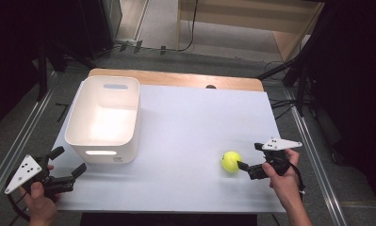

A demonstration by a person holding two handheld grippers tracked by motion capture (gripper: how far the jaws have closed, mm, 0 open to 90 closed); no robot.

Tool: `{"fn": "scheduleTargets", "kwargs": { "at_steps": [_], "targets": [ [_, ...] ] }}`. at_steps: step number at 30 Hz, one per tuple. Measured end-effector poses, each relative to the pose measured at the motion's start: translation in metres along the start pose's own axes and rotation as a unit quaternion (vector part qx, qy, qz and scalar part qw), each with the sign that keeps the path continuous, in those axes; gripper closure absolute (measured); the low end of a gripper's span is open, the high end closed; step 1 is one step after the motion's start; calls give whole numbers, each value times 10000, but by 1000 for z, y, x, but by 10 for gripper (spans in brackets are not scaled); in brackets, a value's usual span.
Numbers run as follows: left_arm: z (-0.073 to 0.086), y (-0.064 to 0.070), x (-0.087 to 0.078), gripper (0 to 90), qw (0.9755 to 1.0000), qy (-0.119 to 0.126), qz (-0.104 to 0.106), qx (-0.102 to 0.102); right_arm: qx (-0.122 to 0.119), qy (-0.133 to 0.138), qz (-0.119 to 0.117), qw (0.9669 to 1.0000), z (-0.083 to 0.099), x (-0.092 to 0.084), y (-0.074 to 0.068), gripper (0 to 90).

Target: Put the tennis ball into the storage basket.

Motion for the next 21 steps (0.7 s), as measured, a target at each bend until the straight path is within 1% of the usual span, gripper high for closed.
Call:
{"fn": "scheduleTargets", "kwargs": {
  "at_steps": [8, 10, 11, 12, 15, 18, 21],
  "targets": [
    [0, 0, 0, 0, 10000, 20, 7, -56, 31, -373, -36, 9993, 0, 9, 0, 0],
    [0, 0, 0, 0, 10000, 23, 6, -44, 62, -456, -12, 9989, -1, 12, 0, 0],
    [0, 0, 0, 0, 10000, 18, 7, -25, 32, -490, -33, 9988, -1, 13, 0, 0],
    [0, 0, 0, 0, 10000, 22, 10, -23, 60, -563, -8, 9984, -1, 14, 0, 0],
    [0, 0, 0, 0, 10000, 22, 13, -22, 42, -713, -7, 9974, -1, 18, 1, 0],
    [0, 0, 0, 0, 10000, 13, 14, -12, 46, -834, -12, 9965, 0, 21, 0, 0],
    [0, 0, 0, 0, 10000, 12, 13, -8, 87, -928, 40, 9956, -1, 23, 0, 0]
  ]
}}
Point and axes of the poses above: each handheld gripper's, and its own axes: x roughly forward along the jaws, z roughly out of its underside, y roughly to its right, the point moved 8 cm from there along x, roughly forward along the jaws, and after that the axes turned 9 degrees about -z, right-handed, at the moved point
